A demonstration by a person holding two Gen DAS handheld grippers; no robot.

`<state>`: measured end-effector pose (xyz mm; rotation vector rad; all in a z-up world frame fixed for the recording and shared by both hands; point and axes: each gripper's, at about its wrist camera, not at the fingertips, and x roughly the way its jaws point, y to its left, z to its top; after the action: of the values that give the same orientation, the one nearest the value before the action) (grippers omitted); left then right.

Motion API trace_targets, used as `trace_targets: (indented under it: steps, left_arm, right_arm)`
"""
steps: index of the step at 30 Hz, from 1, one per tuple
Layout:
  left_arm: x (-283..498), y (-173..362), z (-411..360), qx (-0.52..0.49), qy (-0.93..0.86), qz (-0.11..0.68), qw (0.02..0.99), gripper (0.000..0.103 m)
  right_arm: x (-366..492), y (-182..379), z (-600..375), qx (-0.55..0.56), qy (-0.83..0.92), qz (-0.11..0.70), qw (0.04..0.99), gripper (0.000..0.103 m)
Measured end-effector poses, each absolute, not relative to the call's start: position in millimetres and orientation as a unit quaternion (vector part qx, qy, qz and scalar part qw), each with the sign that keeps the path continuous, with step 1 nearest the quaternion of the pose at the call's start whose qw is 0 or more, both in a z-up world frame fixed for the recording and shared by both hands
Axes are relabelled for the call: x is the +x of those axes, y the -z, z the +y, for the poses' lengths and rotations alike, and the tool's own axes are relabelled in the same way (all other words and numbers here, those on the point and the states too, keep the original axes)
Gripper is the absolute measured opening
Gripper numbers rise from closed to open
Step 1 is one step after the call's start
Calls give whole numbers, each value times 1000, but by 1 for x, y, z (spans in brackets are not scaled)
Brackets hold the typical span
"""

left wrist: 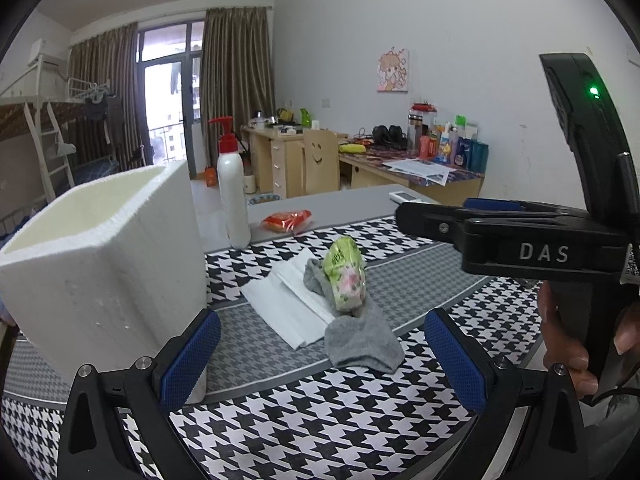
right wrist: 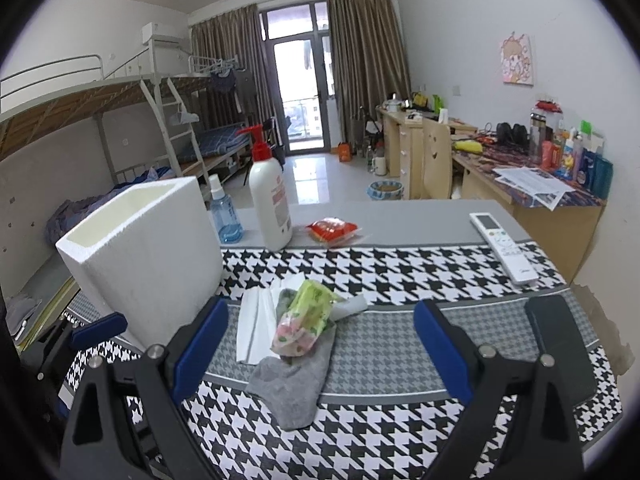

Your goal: Organize soft objects

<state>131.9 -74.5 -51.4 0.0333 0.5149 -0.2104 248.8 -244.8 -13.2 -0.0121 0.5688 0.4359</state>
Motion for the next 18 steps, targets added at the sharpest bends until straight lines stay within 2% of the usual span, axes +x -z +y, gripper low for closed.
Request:
trace_targets:
  steps: [18]
  left_arm:
    - [151,74,-72,16,102,288,952,102]
  right_arm:
    - [273,40,-226,-22,-236,321,917,96]
